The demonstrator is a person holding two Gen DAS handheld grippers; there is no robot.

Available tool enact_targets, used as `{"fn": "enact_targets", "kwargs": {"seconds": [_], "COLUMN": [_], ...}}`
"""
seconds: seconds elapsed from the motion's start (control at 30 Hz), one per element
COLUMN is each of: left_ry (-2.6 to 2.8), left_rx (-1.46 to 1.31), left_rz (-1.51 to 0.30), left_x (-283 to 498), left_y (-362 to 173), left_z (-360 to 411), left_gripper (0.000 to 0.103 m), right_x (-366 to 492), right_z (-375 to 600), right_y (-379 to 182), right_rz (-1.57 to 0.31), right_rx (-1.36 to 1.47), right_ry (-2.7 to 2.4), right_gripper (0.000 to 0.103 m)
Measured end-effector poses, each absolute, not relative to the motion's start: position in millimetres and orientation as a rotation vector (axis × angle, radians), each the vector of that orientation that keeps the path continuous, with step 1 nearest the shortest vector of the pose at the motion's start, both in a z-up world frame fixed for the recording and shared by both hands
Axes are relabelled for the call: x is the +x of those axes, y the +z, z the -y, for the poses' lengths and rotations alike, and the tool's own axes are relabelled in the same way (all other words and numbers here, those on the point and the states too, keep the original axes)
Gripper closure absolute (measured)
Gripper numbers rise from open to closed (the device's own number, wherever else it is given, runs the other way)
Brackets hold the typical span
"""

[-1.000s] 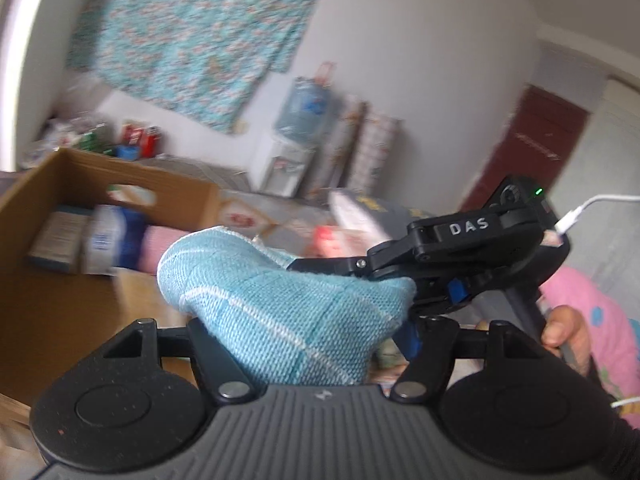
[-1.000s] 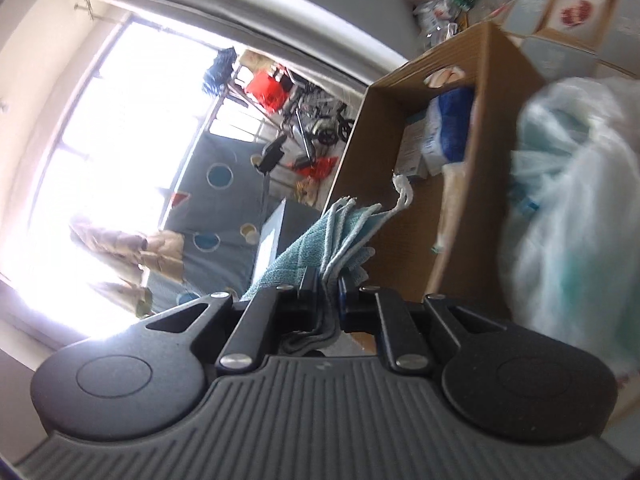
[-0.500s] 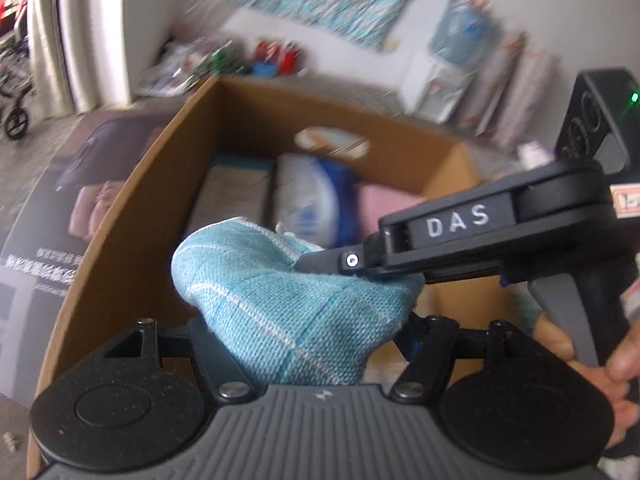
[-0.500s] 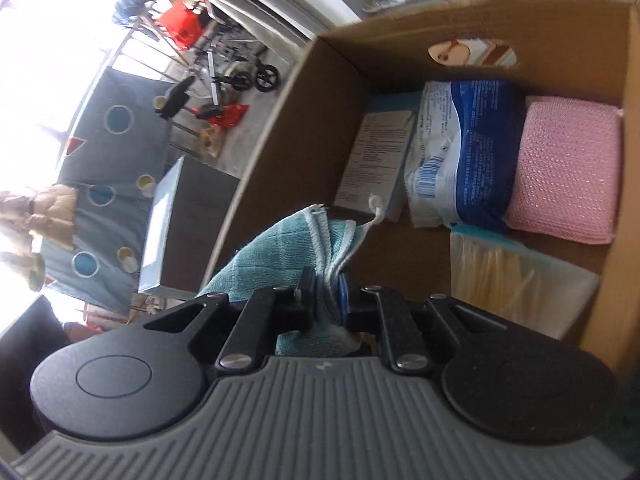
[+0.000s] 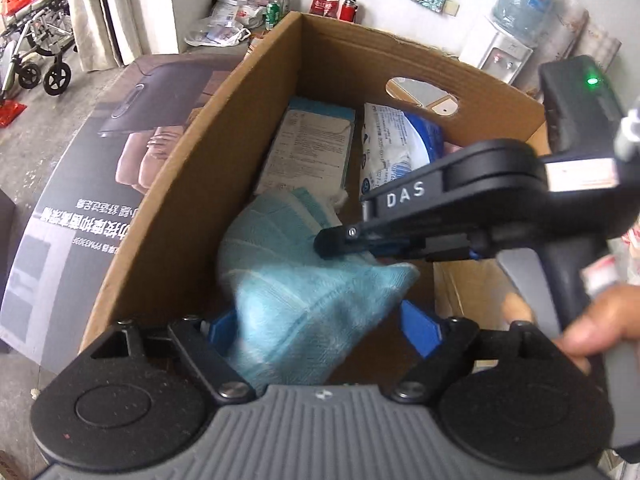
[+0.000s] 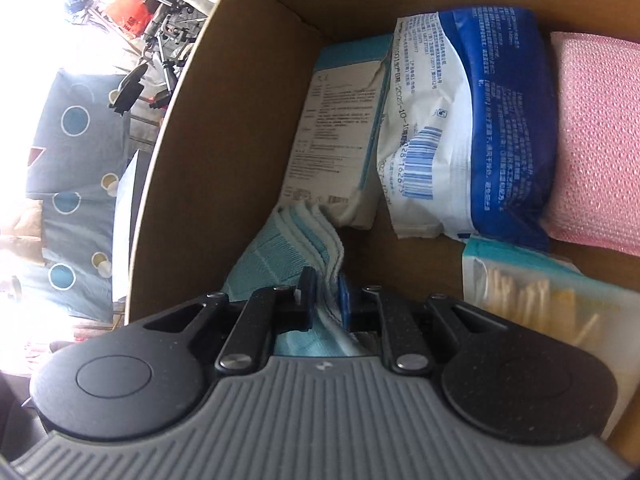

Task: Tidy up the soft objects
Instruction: 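Lower the towel into the cardboard box and open the right gripper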

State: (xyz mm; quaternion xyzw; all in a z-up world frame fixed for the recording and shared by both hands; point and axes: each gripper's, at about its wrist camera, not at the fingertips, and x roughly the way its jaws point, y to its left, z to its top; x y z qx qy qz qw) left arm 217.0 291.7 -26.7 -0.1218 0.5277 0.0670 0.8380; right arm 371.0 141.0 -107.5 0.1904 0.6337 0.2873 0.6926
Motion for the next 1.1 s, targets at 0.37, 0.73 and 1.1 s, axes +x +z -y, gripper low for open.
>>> {"fn": "enact_targets", "kwargs": {"seconds": [0.37, 0.73, 1.1], "left_ry": [0.149, 0.250, 0.317], "left_rx": [-0.216, -0.304, -0.372], "left_rz": [-0.962, -0.794, -0.803], "left_x": [181.6, 117.0, 84.8], "left_y": [14.0, 56.7, 48.0], "left_z": [-290.1, -319.2, -350.7], "left_gripper": [0.039, 0.040, 0.040], "right_x": [364.5, 336.6, 338.1], "right_z": [-106.0, -95.0, -142.4], "right_y": [-65.1, -66.8, -107.5], "right_rz": [-1.303, -1.628, -1.656], "right_rx": [0.459, 0.539, 0.619], "right_ry": [0.664, 0.622, 0.550], "right_gripper": [0.079, 0.040, 0.027]}}
